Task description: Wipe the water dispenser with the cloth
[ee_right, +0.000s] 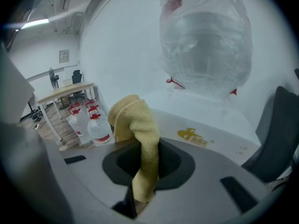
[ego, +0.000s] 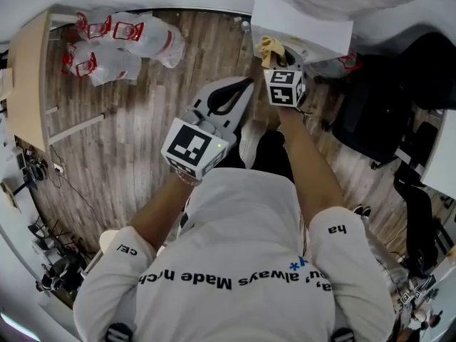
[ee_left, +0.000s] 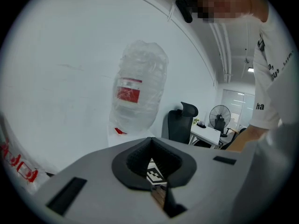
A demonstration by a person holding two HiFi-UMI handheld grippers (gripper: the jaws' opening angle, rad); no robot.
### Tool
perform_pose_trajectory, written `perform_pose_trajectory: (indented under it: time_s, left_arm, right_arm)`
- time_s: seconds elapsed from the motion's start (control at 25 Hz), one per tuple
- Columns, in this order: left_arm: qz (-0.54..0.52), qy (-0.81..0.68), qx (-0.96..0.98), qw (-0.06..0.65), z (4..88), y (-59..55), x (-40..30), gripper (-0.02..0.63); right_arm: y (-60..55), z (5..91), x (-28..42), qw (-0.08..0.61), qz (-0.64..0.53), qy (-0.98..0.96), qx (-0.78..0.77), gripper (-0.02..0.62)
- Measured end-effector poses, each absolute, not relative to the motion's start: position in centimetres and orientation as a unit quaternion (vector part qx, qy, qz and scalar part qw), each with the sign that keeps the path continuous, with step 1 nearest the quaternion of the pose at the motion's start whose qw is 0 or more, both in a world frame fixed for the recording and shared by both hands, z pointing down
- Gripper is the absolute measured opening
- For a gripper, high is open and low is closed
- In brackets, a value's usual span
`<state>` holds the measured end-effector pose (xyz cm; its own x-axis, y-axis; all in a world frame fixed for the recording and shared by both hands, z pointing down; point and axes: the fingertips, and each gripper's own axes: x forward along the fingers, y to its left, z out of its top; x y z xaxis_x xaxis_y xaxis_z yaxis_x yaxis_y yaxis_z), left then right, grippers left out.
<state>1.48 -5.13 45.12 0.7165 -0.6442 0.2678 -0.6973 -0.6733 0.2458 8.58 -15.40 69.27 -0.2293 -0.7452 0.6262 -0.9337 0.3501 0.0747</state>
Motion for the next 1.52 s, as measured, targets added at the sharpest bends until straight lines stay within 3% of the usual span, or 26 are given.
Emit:
perform_pose_trajectory:
  time_s: [0.6,1.52]
  left_arm:
    - [0.092,-0.398,0.895,0.181,46.4,-5.9,-2.9,0.017]
    - [0.094,-0.385,0.9,0.18,46.4,-6.8,-1.1,0.017]
  right_arm:
    - [-18.0,72.4,3.7,0.308,0.184,-0.772,0.524,0.06]
    - [-18.6,73.4,6.8,0.306,0.198,-0.754,0.546,0.06]
